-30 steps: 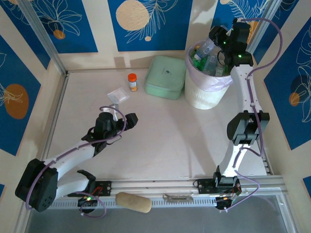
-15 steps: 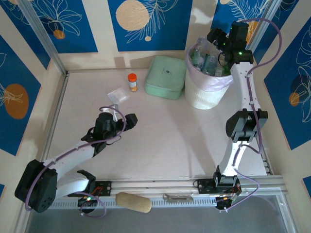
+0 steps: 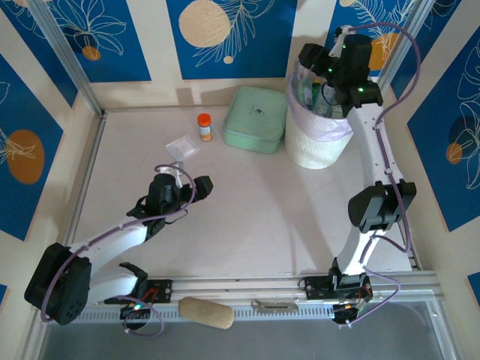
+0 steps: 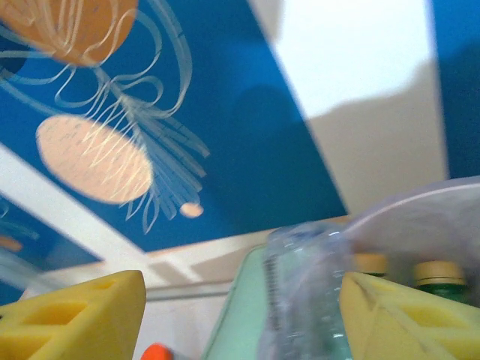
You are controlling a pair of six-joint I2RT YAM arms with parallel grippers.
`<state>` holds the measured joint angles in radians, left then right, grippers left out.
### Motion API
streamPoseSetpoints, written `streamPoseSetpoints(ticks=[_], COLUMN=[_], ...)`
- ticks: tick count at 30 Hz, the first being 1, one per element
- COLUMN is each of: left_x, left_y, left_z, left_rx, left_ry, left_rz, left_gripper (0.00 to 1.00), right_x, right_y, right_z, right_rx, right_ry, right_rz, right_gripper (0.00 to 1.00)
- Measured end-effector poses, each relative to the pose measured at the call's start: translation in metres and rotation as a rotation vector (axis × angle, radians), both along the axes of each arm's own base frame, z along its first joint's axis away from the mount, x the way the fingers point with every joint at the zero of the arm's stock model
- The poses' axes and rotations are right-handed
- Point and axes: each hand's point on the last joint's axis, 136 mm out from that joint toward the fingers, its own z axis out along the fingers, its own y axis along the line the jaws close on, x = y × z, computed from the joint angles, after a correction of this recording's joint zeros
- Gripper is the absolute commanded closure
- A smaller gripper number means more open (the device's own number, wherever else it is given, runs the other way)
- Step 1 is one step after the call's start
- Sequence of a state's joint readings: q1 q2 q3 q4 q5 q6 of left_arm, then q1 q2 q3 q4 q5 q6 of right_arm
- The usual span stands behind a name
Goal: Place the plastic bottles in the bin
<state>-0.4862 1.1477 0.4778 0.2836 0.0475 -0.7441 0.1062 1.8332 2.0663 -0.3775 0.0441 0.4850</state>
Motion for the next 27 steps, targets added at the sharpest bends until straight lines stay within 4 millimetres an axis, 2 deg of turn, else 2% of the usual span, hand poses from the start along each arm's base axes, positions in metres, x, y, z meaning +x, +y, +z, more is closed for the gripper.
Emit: streamPoseSetpoints(ticks=[5,8,10,13,20,27], left_x=[0.000,-0.002,-0.002,-0.004,-0.004,-0.003], left_y=[0.000,0.001,0.002,0.003,0.007,0.007], left_z=[0.000,0.002,0.005,0.009,0.013,0.012], left_rx=[0.001,0.002,-0.001,0.005,0.013,0.014], left_ry=[0.002,0.000,-0.010,-0.022,-0.035,-0.033], left_rz=[0.000,0.000,0.000,0.002,0.014,0.014], left_gripper=[0.00,0.00,0.00,0.00,0.00,0.00], right_x=[0.019,0.037,0.044,0.050,0.054,0.037], right_y=[0.040,0.047,0.047,0.041,0.016,-0.012], right_z=[-0.032,-0.048,-0.044,-0.038,-0.047,-0.062], right_rx=[0.018,0.033,0.045,0.066,0.059,0.016], right_ry=[0.057,0.084,0.072,0.073,0.103,0.141], right_rz=[0.104,0.121,0.116,0.092,-0.007,-0.132], right_gripper=[0.27,0.25,0.24,0.24,0.24,0.23])
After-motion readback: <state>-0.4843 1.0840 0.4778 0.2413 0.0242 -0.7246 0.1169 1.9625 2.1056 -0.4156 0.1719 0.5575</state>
